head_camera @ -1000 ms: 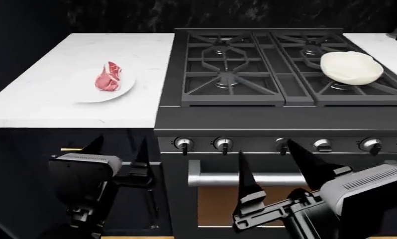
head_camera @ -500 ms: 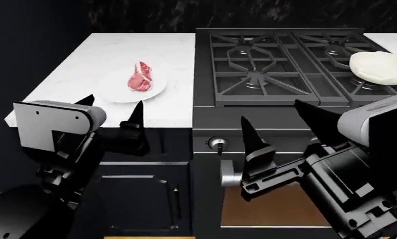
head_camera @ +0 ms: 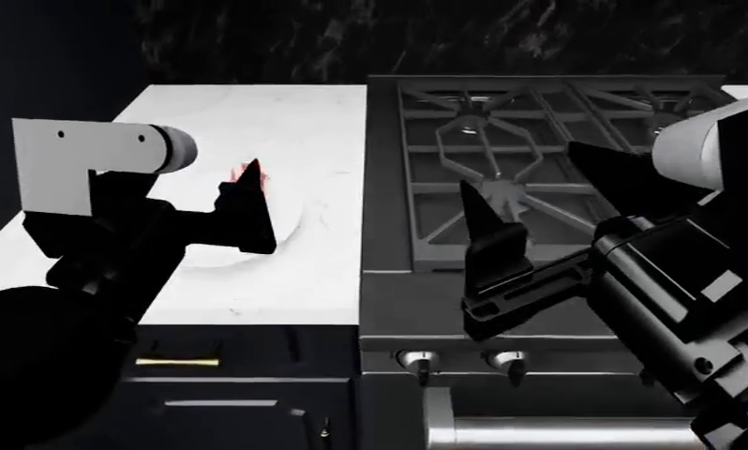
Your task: Frozen meat rests on a plate on the counter. Retrieve the meat and place it in a pot on a burner. Then turn the burner on.
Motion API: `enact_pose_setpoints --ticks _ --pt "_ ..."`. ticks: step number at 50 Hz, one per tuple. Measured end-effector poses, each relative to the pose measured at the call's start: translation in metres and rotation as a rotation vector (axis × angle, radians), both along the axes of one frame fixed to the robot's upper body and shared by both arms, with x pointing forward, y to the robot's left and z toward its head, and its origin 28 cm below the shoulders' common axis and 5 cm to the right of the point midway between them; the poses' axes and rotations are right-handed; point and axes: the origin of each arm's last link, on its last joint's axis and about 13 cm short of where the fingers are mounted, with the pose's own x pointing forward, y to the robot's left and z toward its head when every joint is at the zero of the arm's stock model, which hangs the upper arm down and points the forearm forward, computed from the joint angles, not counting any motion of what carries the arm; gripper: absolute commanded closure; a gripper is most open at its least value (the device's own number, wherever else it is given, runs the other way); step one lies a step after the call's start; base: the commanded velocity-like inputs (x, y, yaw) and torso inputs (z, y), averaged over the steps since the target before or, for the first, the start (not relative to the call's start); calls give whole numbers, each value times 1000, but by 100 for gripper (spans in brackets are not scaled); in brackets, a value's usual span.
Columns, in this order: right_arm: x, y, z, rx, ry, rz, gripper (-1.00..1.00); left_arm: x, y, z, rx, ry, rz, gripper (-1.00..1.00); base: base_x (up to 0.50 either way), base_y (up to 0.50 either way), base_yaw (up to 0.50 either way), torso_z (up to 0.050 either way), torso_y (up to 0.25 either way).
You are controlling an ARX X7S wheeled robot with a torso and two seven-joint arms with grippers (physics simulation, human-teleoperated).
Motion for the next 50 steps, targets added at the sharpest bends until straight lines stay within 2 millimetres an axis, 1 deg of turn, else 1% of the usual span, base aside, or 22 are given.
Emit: enact_pose_setpoints --ticks 15,23,28,33,39,50 --pt "0 2 7 -30 -9 15 -100 2 2 4 -11 37 11 -100 490 1 0 0 2" --pt "1 5 9 -35 -27 28 -100 6 5 6 -21 55 15 -100 0 0 0 0 3" --pt "2 6 9 -36 -34 41 -100 13 8 13 -34 82 17 -100 0 0 0 0 0" --pt "5 7 9 -34 -38 56 -100 25 10 24 -48 152 15 -100 0 0 0 0 0" --pt "12 6 7 -25 -36 71 -100 48 13 33 -54 266 22 -100 0 0 0 0 0" --pt "25 3 2 -11 -27 88 -100 93 17 39 -39 465 45 -100 0 0 0 0 0"
